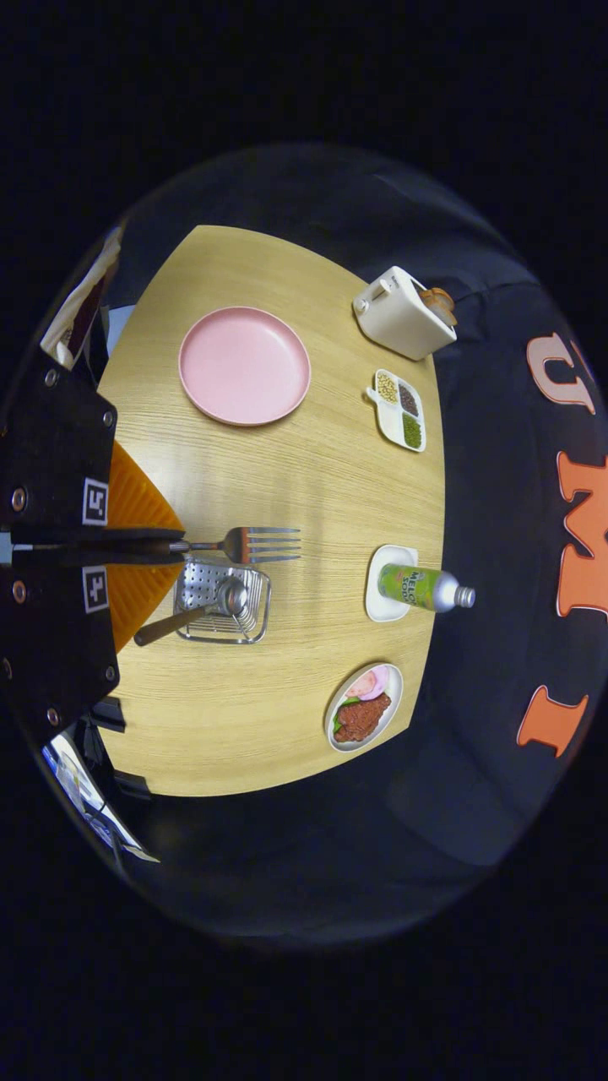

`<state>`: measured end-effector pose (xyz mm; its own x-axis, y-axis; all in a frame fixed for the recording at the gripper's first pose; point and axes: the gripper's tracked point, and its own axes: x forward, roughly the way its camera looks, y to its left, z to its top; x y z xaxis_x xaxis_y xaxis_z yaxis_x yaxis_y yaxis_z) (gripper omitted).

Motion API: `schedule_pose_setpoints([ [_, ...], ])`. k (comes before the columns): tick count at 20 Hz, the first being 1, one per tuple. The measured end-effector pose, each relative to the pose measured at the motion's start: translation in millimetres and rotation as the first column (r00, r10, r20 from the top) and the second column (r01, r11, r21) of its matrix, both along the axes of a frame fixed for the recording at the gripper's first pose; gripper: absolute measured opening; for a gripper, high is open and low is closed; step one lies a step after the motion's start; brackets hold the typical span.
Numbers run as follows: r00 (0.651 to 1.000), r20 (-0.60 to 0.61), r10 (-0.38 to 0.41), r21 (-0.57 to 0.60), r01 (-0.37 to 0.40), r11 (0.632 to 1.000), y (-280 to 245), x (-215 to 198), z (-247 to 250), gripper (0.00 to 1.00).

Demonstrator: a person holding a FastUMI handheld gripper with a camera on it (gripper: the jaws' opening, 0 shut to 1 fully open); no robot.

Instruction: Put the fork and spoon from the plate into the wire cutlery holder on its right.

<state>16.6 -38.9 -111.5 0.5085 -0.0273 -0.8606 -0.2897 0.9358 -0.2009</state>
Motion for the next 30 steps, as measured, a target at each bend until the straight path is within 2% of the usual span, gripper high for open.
schedule_pose_setpoints([
  [6, 0.992, -0.122, 0.022, -0.077, -0.031, 0.997, -42, 13, 3, 0.03],
  [12, 0.956, -0.291, 0.041, -0.149, -0.088, 0.985, -66, 24, -12, 0.03],
  [19, 0.894, -0.441, 0.076, -0.214, -0.187, 0.959, -58, 33, -37, 0.04],
  [24, 0.882, -0.465, 0.077, -0.23, -0.205, 0.951, -55, 44, -52, 0.06],
  [27, 0.895, -0.439, 0.081, -0.211, -0.191, 0.959, -54, 46, -48, 0.13],
  [29, 0.909, -0.409, 0.085, -0.199, -0.18, 0.963, -53, 47, -39, 0.24],
  [30, 0.917, -0.388, 0.091, -0.187, -0.175, 0.967, -53, 47, -34, 0.42],
])
